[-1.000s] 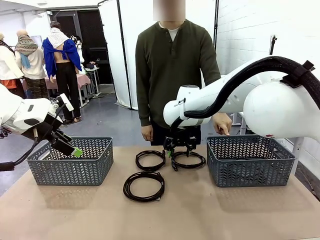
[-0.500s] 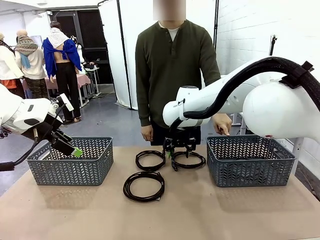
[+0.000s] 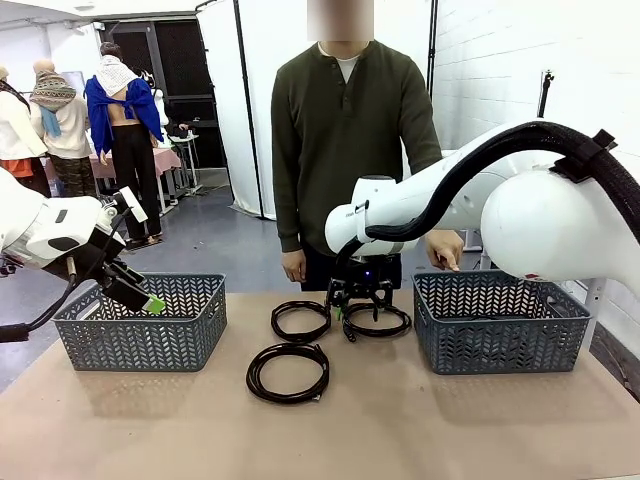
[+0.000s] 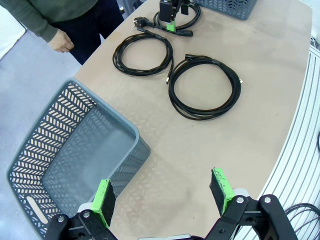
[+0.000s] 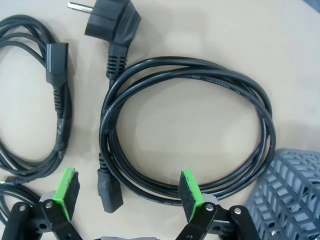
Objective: Organize the cables according to human instructions.
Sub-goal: Pick up a bundle of cables and place it in the basket indicated by the human.
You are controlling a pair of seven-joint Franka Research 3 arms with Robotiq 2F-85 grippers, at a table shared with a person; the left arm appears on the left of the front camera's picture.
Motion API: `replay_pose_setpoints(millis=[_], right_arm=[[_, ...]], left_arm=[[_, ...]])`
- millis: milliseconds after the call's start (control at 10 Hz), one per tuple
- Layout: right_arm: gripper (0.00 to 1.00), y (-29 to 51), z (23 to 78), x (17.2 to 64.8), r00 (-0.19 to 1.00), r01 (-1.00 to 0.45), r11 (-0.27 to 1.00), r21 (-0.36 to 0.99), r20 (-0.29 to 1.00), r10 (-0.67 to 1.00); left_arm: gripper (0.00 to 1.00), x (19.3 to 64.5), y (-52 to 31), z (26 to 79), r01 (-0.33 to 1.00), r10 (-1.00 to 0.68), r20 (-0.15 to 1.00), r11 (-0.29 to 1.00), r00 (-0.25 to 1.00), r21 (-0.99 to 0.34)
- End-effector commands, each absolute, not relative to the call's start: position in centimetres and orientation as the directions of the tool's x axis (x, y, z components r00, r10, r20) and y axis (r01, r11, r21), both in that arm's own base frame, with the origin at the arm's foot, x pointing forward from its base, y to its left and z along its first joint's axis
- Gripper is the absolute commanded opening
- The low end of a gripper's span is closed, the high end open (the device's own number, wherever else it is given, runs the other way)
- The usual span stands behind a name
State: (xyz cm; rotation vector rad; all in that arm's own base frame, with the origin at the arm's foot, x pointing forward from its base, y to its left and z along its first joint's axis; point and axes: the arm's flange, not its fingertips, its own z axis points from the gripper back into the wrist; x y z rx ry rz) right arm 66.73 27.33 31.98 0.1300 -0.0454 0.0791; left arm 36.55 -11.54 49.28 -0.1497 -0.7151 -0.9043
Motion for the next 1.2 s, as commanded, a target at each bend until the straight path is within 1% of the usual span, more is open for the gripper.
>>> replay_pose_setpoints(millis=[0,500,1100], right_arm=[[1.0,28.2,31.8,68.3,0.998,-0.041,0.994,0.105,0.043,0.037],[1.0,28.1,30.9,69.0,0.999,-0.024,0.997,0.072,0.035,0.021],[1.0,29.0,29.5,69.5,0.999,-0.048,0.999,-0.024,0.019,0.048]], left_arm=[[1.0,36.7,-11.5,49.2,0.762,-0.657,0.635,0.627,0.406,0.161],[1.0,36.7,-11.5,49.2,0.762,-0.657,0.635,0.627,0.406,0.161],[1.0,36.7,-11.5,49.2,0.762,-0.657,0.635,0.627,0.406,0.161]])
